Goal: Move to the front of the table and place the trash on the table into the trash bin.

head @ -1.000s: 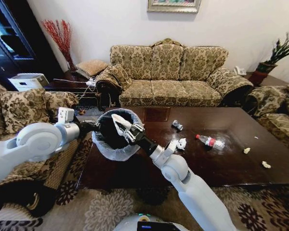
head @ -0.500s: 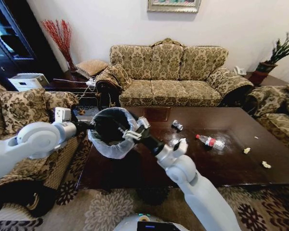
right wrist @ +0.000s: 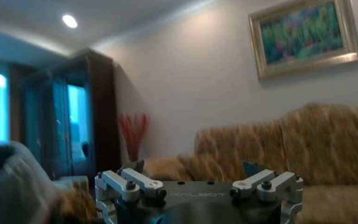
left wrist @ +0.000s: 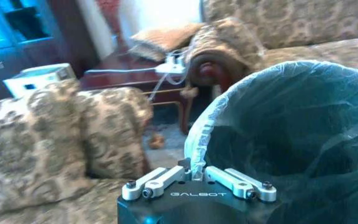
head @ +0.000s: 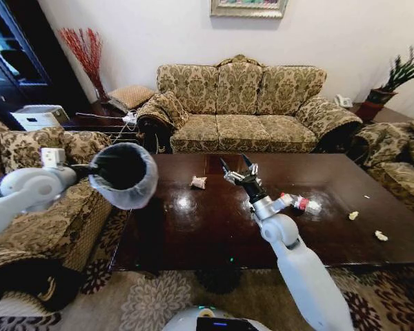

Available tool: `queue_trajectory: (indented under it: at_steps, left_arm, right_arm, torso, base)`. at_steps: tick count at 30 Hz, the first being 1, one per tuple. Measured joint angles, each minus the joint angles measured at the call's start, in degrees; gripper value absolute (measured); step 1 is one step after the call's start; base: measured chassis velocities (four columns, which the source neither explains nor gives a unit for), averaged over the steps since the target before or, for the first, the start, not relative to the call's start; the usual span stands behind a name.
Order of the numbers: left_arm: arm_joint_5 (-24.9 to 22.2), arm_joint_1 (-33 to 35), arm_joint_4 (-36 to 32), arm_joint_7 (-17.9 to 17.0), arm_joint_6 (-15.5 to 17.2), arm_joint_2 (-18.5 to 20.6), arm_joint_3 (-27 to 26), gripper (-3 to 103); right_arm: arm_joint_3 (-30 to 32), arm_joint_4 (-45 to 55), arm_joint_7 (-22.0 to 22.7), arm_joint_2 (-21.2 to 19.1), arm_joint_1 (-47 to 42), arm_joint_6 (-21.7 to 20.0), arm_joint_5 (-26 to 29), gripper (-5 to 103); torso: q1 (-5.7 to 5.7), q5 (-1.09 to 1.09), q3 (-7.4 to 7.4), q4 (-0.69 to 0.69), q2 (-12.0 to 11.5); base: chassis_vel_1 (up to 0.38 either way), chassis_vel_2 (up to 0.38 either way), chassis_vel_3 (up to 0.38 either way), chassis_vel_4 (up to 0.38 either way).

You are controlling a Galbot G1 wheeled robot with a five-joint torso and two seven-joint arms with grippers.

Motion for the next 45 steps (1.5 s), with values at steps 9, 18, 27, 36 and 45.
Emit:
queue_trajectory:
  at_steps: [9,18,27,36,45]
  left_arm:
    - [6.12,2.41,-2.39,2.83,-0.32,-7.39,0.77,0]
    - [5.64,2.22,-7.96,3.54,0.41,-4.57,-0.34,0]
    - [2.96,1.91,-12.85,1.79,1.14,-3.40,-0.72,0]
    - [1.22,1.34,-13.13,1.52,0.95,-2.73,-0.74,0]
    - [0.30,0.87,-12.91,1.42,0.76,-1.77,-1.18,0]
  right_arm:
    - [-5.19,-22.91,0.95,9.03,10.16,5.55,-10.64,100]
    - [-7.07,-40.18,4.75,16.15,19.12,6.80,-12.64,100]
    - [-6.20,-51.54,5.91,16.28,24.09,2.67,-12.33,96]
    - [-6.40,-56.12,-0.30,16.16,26.52,1.43,-10.96,71]
    - [-7.83,-57.63,-2.09,16.11,28.73,-0.92,-8.91,42]
  torso:
    - [-0.01,-0.07,0.01,0.04,0.00]
    - [0.00,0.00,0.01,0.02,0.00]
    - [0.00,-0.05,0.00,0.01,0.00]
    - [-0.01,-0.05,0.00,0.01,0.00]
    - [-0.01,-0.05,0.00,0.01,0.00]
  base:
    - [0.000,0.000,0.000,0.000]
    - [0.000,0.000,0.000,0.000]
    - [0.000,0.000,0.000,0.000]
    - [0.000,0.000,0.000,0.000]
    - [0.000,0.000,0.000,0.000]
